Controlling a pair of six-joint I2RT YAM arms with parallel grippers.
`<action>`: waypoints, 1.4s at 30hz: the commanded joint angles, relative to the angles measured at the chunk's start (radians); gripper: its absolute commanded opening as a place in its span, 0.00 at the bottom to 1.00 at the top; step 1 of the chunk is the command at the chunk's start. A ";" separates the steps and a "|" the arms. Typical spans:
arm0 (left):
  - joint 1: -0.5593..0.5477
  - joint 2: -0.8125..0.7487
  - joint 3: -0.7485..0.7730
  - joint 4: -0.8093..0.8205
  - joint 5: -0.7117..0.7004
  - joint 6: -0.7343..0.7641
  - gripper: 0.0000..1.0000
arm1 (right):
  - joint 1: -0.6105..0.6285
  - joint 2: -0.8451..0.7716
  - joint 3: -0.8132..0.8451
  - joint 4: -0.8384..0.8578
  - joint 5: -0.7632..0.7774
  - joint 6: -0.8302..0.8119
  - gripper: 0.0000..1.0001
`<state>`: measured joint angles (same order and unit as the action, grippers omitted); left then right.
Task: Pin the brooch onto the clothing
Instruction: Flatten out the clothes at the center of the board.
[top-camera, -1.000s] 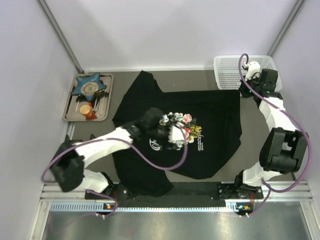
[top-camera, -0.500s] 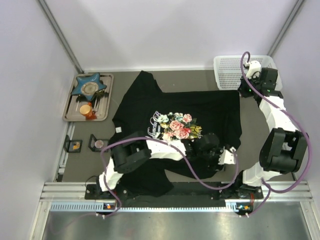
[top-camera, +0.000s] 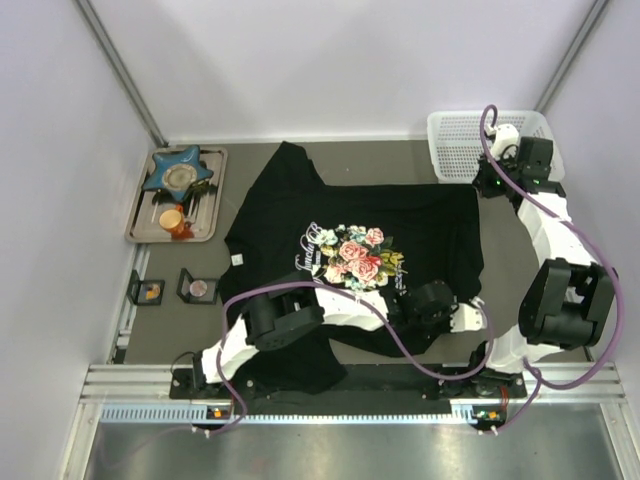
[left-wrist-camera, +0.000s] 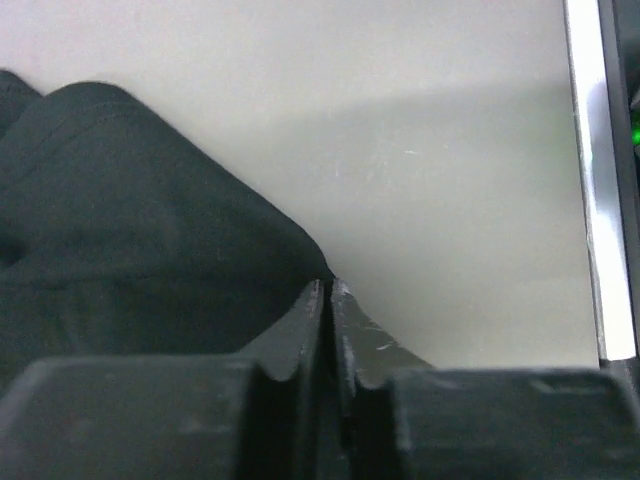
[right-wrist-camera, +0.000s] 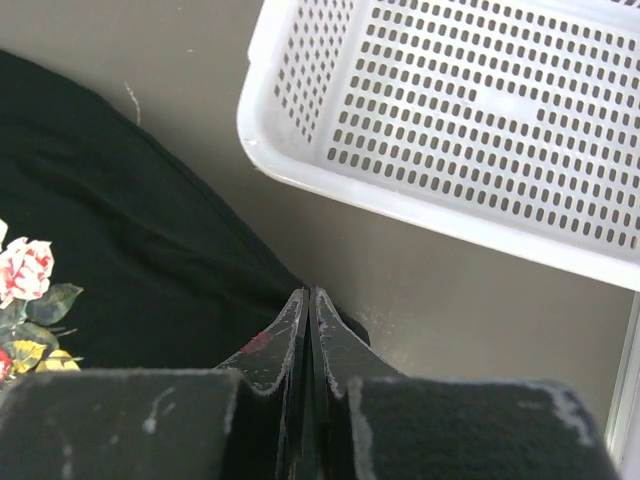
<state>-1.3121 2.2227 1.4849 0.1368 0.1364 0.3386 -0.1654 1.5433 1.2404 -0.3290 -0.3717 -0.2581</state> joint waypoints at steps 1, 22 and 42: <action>0.016 -0.131 -0.049 -0.006 0.018 -0.047 0.03 | 0.030 -0.068 0.030 0.005 -0.026 0.013 0.00; 0.789 -0.492 -0.567 0.038 0.557 -0.691 0.43 | 0.299 0.132 0.229 -0.001 0.272 0.025 0.00; 0.317 -0.519 -0.451 -0.186 0.077 0.218 0.56 | 0.300 0.166 0.243 -0.015 0.295 0.031 0.00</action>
<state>-0.9779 1.6226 0.9634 -0.0513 0.3141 0.4023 0.1284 1.7119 1.4364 -0.3527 -0.0715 -0.2481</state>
